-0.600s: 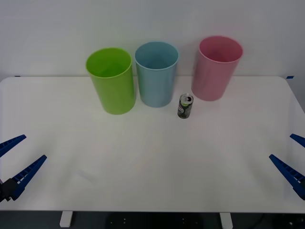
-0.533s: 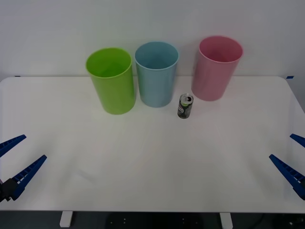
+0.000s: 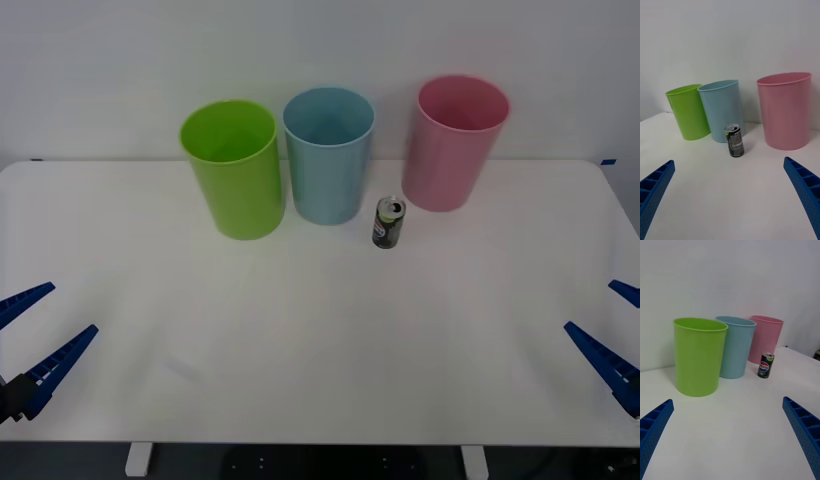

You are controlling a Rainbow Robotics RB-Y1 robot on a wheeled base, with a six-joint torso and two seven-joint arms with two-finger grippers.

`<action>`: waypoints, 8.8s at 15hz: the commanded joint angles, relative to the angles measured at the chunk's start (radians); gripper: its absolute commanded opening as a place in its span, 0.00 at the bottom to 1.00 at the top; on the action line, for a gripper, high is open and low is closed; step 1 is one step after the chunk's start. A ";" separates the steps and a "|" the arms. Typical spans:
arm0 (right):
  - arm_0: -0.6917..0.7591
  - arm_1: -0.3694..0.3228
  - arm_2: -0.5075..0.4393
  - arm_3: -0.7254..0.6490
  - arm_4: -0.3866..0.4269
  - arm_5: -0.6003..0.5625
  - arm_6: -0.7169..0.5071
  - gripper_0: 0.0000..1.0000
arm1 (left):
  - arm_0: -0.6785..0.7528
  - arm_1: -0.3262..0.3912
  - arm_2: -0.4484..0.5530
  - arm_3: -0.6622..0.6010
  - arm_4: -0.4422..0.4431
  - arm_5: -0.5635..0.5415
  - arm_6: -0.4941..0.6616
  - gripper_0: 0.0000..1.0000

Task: Grasp the object on the table and drop it into the matching bin: aluminum can to the light blue bin, PET bottle to the pink bin.

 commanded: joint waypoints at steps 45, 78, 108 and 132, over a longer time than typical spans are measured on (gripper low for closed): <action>-0.448 0.276 0.416 0.354 0.385 0.661 0.265 1.00 | 0.000 0.000 0.000 0.000 0.000 0.000 0.000 1.00; -0.862 0.315 0.436 0.808 0.417 0.854 0.276 0.00 | 0.000 0.000 0.000 0.000 0.000 0.000 0.000 1.00; -0.543 -0.026 0.609 -0.045 0.294 0.812 -0.374 0.00 | 0.000 0.000 0.000 0.000 0.000 0.000 0.000 1.00; -1.190 0.149 0.524 0.582 0.600 0.670 -0.370 0.00 | 0.000 0.000 0.000 0.000 0.000 0.000 0.000 1.00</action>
